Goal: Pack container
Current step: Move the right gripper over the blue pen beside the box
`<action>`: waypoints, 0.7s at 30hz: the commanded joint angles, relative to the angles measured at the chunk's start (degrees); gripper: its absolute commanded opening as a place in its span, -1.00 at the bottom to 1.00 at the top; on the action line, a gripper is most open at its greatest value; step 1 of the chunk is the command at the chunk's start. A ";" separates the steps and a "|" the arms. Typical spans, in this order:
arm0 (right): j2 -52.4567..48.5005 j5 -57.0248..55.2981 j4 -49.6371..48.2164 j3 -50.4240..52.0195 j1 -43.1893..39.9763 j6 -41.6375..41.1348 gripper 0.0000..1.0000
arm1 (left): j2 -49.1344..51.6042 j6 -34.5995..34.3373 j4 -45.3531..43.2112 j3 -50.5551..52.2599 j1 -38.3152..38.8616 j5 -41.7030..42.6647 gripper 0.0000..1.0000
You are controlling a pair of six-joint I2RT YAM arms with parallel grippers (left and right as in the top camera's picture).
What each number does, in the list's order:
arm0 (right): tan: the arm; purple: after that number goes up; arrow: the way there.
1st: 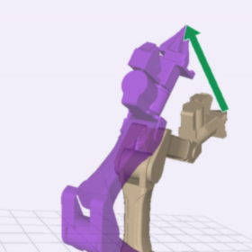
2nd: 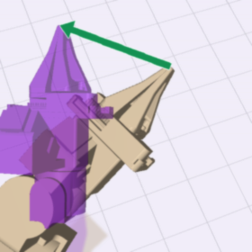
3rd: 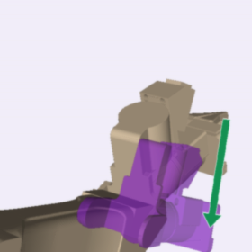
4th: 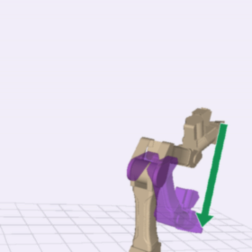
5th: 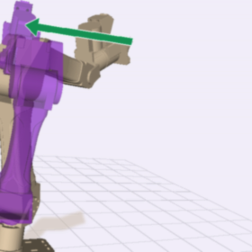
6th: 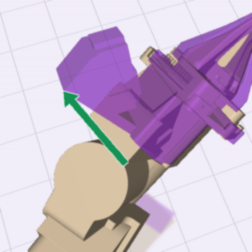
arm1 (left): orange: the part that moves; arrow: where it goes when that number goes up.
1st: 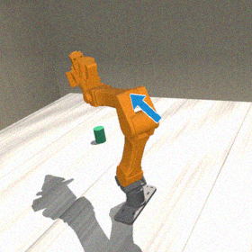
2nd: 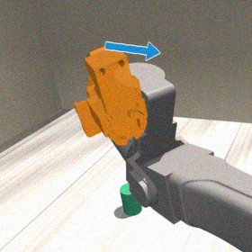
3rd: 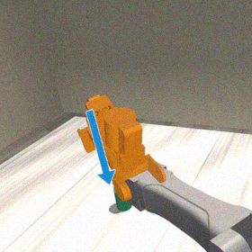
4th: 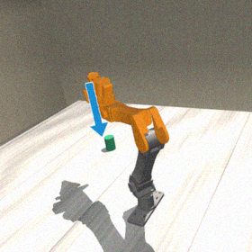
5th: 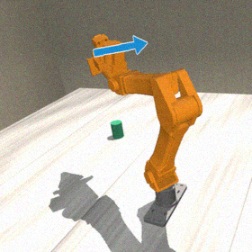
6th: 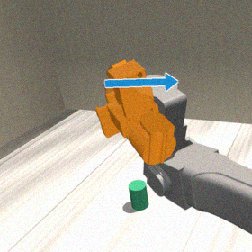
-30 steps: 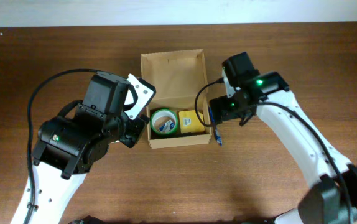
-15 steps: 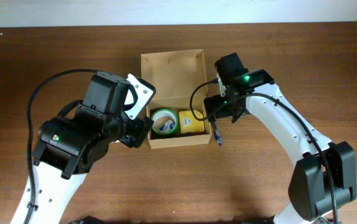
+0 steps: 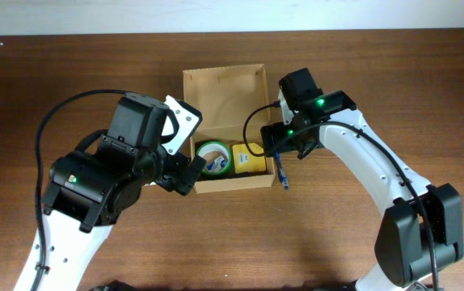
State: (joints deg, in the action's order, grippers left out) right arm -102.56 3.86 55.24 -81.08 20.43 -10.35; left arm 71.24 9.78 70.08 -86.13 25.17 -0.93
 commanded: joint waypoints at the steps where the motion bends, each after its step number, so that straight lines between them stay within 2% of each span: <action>1: 3.80 -4.44 0.63 -0.68 -0.28 -0.22 1.00 | -0.90 -0.09 -0.20 -0.92 0.17 -0.39 0.99; 5: 6.84 -9.55 2.86 -0.68 -1.86 0.09 0.98 | -0.90 -0.09 -0.20 -0.92 0.17 -0.37 0.99; 11: 5.11 -4.68 2.40 1.14 -5.99 1.55 0.98 | -0.90 -0.09 -0.70 -0.92 0.17 -0.37 0.99; 21: 3.50 -0.57 -5.46 7.93 -5.77 0.85 0.98 | -0.90 -0.09 -1.07 -0.92 0.17 -0.37 0.99</action>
State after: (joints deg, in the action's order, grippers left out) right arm -98.78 1.37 50.54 -74.30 14.41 -9.04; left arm 71.24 9.78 69.21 -86.13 25.17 -0.93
